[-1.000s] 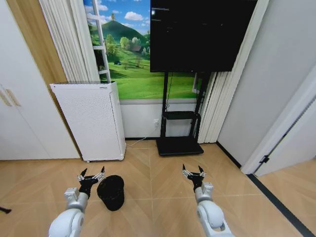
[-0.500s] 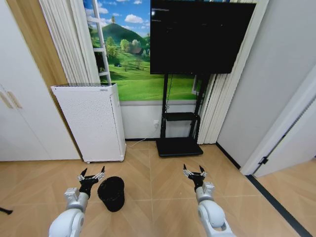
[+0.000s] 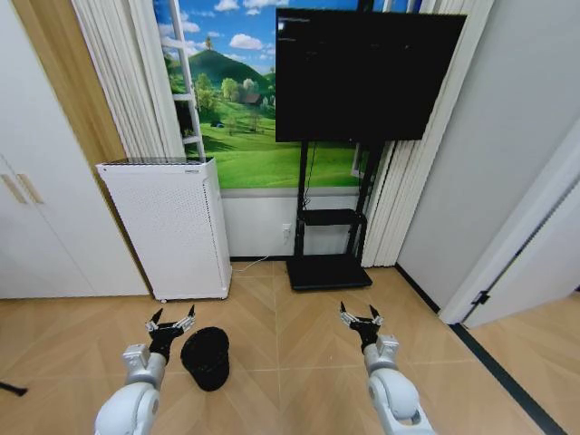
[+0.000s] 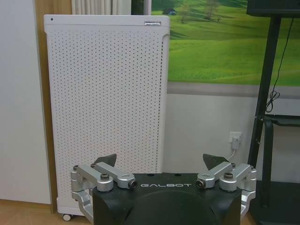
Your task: Pick up the trash bin and place the garbage on the floor into it.
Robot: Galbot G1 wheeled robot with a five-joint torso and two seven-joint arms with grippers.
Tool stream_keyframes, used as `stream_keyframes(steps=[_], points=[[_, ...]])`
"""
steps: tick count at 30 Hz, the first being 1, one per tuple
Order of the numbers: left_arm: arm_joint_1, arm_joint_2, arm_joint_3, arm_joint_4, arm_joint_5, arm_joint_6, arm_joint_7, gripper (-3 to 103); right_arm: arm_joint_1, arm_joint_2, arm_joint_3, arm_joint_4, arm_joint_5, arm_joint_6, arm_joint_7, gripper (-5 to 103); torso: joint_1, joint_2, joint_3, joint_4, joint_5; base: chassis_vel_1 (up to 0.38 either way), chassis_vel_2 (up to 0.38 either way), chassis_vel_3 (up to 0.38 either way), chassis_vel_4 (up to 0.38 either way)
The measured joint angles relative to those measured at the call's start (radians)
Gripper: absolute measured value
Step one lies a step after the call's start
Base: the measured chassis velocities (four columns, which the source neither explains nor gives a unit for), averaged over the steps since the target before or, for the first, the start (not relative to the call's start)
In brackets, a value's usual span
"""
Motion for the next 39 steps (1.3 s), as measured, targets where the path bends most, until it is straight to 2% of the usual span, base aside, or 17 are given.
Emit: stream_keyframes(steps=[17, 28, 29, 30, 31, 36, 37, 39], points=[[0.007, 0.002, -0.006, 0.004, 0.001, -0.014, -0.010, 100, -0.035, 0.008, -0.011, 0.025, -0.015, -0.010, 0.014, 100, -0.001, -0.003, -0.002, -0.0001, 0.0001, 0.030, -0.031, -0.034, 0.034], [0.009, 0.005, -0.007, 0.008, 0.000, -0.017, -0.006, 100, -0.037, 0.007, -0.015, 0.026, -0.016, -0.008, 0.020, 100, -0.002, -0.006, -0.004, 0.0001, 0.0000, 0.217, -0.215, -0.227, 0.218], [0.008, 0.005, -0.005, 0.009, -0.001, -0.018, -0.006, 100, -0.037, 0.007, -0.015, 0.026, -0.016, -0.007, 0.020, 100, -0.003, -0.006, -0.004, 0.0003, -0.0009, 0.263, -0.258, -0.277, 0.280], [0.008, 0.005, -0.005, 0.010, -0.001, -0.018, -0.005, 100, -0.037, 0.007, -0.015, 0.026, -0.017, -0.007, 0.020, 100, -0.003, -0.007, -0.004, 0.0001, 0.0007, 0.323, -0.258, -0.311, 0.319], [0.008, 0.005, -0.005, 0.010, -0.001, -0.018, -0.005, 100, -0.037, 0.007, -0.015, 0.026, -0.017, -0.007, 0.020, 100, -0.003, -0.007, -0.004, 0.0001, 0.0007, 0.323, -0.258, -0.311, 0.319], [0.006, 0.008, -0.004, 0.017, -0.003, -0.020, -0.003, 100, -0.033, 0.007, -0.016, 0.022, -0.018, -0.007, 0.021, 100, -0.003, -0.008, -0.005, 0.0001, -0.0009, 0.320, -0.369, -0.340, 0.349], [0.005, 0.008, -0.004, 0.022, -0.003, -0.023, 0.002, 100, -0.030, 0.007, -0.017, 0.016, -0.019, -0.007, 0.021, 100, -0.003, -0.008, -0.005, 0.0000, 0.0007, 0.392, -0.320, -0.372, 0.372], [0.005, 0.006, -0.005, 0.029, -0.002, -0.027, 0.006, 100, -0.025, 0.007, -0.017, 0.009, -0.020, -0.007, 0.022, 100, -0.004, -0.008, -0.005, 0.0000, -0.0006, 0.354, -0.368, -0.371, 0.378]])
